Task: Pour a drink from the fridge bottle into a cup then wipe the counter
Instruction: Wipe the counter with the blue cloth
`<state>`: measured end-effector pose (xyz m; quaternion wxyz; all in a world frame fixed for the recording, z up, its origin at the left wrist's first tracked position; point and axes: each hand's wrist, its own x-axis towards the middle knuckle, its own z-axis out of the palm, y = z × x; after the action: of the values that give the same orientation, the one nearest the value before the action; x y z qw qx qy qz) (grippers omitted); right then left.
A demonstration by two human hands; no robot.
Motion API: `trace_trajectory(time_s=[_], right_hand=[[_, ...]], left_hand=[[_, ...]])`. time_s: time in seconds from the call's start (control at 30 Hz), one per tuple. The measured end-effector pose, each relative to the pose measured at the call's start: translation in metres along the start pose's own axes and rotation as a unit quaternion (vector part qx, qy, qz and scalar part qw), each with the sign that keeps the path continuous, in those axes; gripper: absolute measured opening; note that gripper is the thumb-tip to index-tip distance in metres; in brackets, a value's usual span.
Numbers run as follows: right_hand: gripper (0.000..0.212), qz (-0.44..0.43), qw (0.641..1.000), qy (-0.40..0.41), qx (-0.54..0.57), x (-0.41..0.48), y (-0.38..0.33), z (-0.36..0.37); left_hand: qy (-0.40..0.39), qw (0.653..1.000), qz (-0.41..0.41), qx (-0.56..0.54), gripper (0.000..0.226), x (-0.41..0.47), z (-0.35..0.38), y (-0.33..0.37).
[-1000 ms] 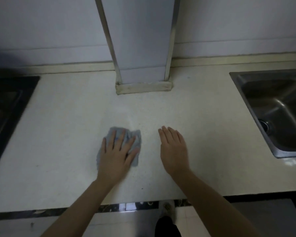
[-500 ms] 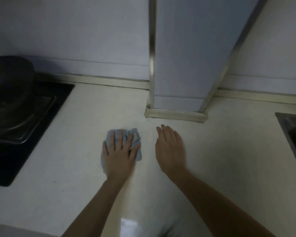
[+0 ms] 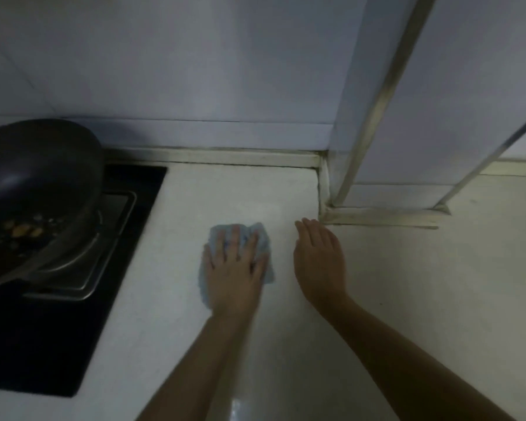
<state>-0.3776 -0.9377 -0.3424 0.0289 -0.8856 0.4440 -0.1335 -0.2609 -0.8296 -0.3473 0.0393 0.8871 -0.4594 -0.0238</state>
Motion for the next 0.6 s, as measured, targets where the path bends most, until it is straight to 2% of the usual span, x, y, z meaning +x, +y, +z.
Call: trace_trajectory(time_s=[0.13, 0.2, 0.27, 0.33, 0.47, 0.53, 0.6], right_hand=[[0.044, -0.011, 0.999, 0.031, -0.010, 0.015, -0.013, 0.008], [0.042, -0.013, 0.999, 0.032, -0.013, 0.022, -0.018, 0.010], [0.044, -0.013, 0.999, 0.031, -0.017, 0.029, -0.024, 0.012], [0.047, -0.020, 0.999, 0.023, -0.022, 0.033, -0.031, 0.015], [0.045, -0.008, 1.000, 0.018, -0.017, 0.033, -0.031, 0.022], [0.048, 0.001, 1.000, 0.014, -0.019, 0.033, -0.032, 0.023], [0.050, 0.003, 1.000, -0.002, -0.026, 0.034, -0.032, 0.023]], left_hand=[[-0.010, 0.976, 0.218, -0.021, 0.053, -0.008, 0.007, -0.014], [-0.014, 0.963, 0.270, -0.019, 0.054, -0.006, 0.006, -0.051], [0.002, 0.968, 0.252, -0.010, 0.056, 0.004, 0.003, -0.091], [0.002, 0.983, 0.181, -0.016, 0.057, 0.022, -0.001, -0.119], [0.021, 0.997, 0.055, -0.041, 0.059, 0.057, -0.004, -0.089], [0.021, 0.996, 0.078, -0.031, 0.059, 0.066, 0.001, -0.057], [0.002, 0.987, 0.162, -0.020, 0.058, 0.066, 0.004, -0.035]])
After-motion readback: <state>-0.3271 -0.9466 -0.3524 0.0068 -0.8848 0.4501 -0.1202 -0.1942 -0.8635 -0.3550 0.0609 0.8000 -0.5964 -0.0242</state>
